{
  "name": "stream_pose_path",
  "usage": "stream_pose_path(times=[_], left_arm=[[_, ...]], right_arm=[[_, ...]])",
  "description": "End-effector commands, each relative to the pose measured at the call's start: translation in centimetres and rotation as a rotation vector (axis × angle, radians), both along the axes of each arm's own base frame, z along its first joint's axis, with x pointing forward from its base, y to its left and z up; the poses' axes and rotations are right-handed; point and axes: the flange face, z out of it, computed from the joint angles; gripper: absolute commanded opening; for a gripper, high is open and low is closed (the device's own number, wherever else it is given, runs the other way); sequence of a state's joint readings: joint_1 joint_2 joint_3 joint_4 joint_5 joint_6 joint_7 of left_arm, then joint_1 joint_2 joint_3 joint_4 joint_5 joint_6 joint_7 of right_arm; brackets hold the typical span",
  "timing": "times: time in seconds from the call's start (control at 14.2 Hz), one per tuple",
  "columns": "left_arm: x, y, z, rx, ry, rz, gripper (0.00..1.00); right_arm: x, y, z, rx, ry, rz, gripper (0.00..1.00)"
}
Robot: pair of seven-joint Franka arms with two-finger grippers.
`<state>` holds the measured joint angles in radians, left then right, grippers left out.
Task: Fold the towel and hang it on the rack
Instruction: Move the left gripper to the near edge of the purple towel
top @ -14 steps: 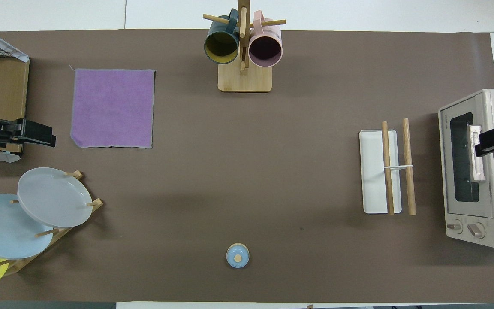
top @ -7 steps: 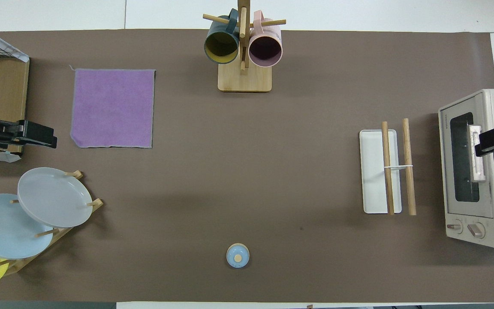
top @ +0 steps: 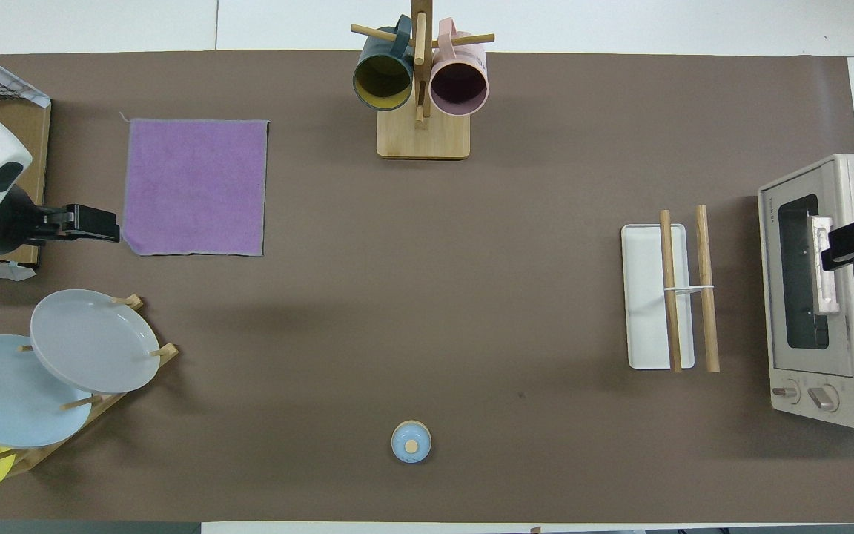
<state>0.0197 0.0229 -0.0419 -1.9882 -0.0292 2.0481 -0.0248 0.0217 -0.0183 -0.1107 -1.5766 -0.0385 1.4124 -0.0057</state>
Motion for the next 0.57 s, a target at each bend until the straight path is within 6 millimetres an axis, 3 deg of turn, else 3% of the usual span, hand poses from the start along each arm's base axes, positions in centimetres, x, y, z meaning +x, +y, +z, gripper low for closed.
stream_pose_path(times=[0.0, 0.21, 0.49], left_arm=[[2.2, 2.2, -5.7, -0.015, -0.005, 0.039, 1.0], [3.1, 3.8, -9.2, -0.016, -0.005, 0.068, 0.99], [3.0, 5.4, -12.2, -0.017, 0.024, 0.096, 0.91]], right_arm=[[-0.4, -0.1, 0.1, 0.016, -0.007, 0.016, 1.0], [-0.4, -0.2, 0.1, 0.016, -0.007, 0.014, 1.0], [-0.4, -0.2, 0.1, 0.016, -0.007, 0.014, 1.0]])
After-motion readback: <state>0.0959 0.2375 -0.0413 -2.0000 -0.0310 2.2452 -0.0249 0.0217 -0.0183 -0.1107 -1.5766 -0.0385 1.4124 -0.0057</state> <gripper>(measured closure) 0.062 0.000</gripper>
